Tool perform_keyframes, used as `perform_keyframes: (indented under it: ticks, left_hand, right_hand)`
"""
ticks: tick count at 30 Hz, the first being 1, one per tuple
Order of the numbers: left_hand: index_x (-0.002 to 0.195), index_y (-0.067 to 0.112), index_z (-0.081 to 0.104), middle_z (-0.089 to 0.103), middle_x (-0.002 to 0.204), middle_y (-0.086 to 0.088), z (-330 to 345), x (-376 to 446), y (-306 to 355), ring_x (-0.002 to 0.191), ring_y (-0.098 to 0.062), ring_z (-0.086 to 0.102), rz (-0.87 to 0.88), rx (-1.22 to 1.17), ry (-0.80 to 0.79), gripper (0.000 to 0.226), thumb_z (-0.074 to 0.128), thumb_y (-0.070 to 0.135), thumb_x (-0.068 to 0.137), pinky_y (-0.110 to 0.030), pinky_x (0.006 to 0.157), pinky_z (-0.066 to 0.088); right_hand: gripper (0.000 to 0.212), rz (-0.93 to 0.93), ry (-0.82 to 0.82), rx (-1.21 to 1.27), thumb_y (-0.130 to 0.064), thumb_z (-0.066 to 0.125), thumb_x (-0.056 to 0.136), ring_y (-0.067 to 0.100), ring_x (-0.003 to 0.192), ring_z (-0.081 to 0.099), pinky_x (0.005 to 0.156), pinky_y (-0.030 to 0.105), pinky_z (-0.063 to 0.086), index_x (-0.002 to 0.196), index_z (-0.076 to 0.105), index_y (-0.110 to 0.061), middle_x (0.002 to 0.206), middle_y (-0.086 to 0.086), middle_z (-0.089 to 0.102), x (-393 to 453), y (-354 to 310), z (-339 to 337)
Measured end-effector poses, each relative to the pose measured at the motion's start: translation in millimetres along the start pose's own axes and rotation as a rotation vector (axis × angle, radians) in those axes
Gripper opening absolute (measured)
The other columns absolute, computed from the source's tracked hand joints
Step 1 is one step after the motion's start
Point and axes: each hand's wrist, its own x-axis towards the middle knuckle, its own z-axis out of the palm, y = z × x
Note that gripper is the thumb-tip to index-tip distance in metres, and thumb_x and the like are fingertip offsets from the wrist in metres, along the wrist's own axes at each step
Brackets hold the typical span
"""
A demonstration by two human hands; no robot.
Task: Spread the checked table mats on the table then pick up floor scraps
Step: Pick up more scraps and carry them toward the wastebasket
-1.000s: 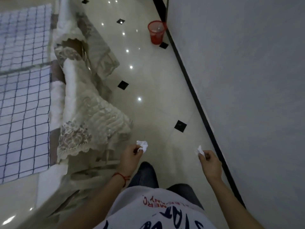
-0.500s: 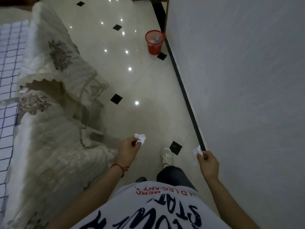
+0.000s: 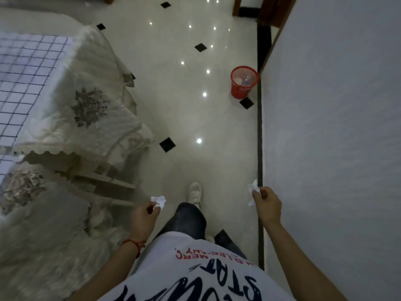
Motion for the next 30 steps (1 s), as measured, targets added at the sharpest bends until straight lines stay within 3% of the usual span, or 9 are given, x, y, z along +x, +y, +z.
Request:
perform_keyframes:
  ticks: [5,9,12,16,26,30]
  left_hand:
    - [0.105,0.001,0.068,0.065,0.108,-0.004,11,90,42,0.102,-0.015,0.056,0.013,-0.057,0.017,0.021,0.059,0.008,0.087,-0.025,0.089,0.040]
    - [0.084,0.006,0.069,0.065,0.083,-0.003,16,183,104,0.077,-0.019,0.057,0.095,0.045,0.001,0.012,0.058,0.011,0.088,-0.026,0.070,0.038]
    - [0.075,0.004,0.065,0.062,0.069,-0.014,17,254,162,0.066,-0.022,0.053,0.171,0.050,-0.005,0.013,0.059,0.007,0.086,-0.027,0.058,0.036]
    - [0.085,-0.002,0.068,0.064,0.079,-0.014,23,326,234,0.075,-0.022,0.056,0.242,0.019,0.016,0.012,0.060,0.008,0.085,-0.028,0.068,0.041]
    - [0.082,-0.003,0.070,0.069,0.082,-0.020,77,450,338,0.073,-0.018,0.054,0.215,-0.009,0.049,0.010,0.063,0.004,0.082,-0.023,0.070,0.036]
    - [0.084,-0.001,0.070,0.069,0.083,-0.019,88,491,366,0.075,-0.026,0.059,0.136,0.000,0.051,0.010,0.063,0.007,0.082,-0.025,0.070,0.038]
  right_hand:
    - [0.019,0.026,0.006,-0.003,-0.018,0.059,0.088,0.011,0.057,0.048,0.052,0.020,0.037,0.080,0.060,-0.001,0.068,0.008,0.057,84,-40,18]
    - [0.017,0.051,0.035,0.003,-0.014,0.058,0.088,0.017,0.059,0.047,0.053,0.022,0.036,0.079,0.060,0.000,0.068,0.011,0.056,146,-77,25]
    - [0.018,0.054,0.038,0.022,-0.013,0.057,0.088,0.018,0.058,0.046,0.052,0.020,0.035,0.074,0.057,-0.003,0.065,0.009,0.053,186,-109,28]
    - [0.018,0.042,0.060,0.003,-0.012,0.056,0.089,0.011,0.054,0.043,0.048,0.010,0.036,0.072,0.054,-0.004,0.059,0.001,0.048,230,-142,28]
    - [0.022,0.063,0.057,0.031,-0.015,0.056,0.089,0.008,0.056,0.047,0.053,0.019,0.036,0.069,0.053,-0.007,0.059,-0.002,0.051,388,-214,29]
    - [0.019,0.047,0.027,0.024,-0.014,0.057,0.089,0.014,0.058,0.048,0.053,0.018,0.036,0.072,0.053,-0.005,0.059,-0.004,0.052,467,-252,24]
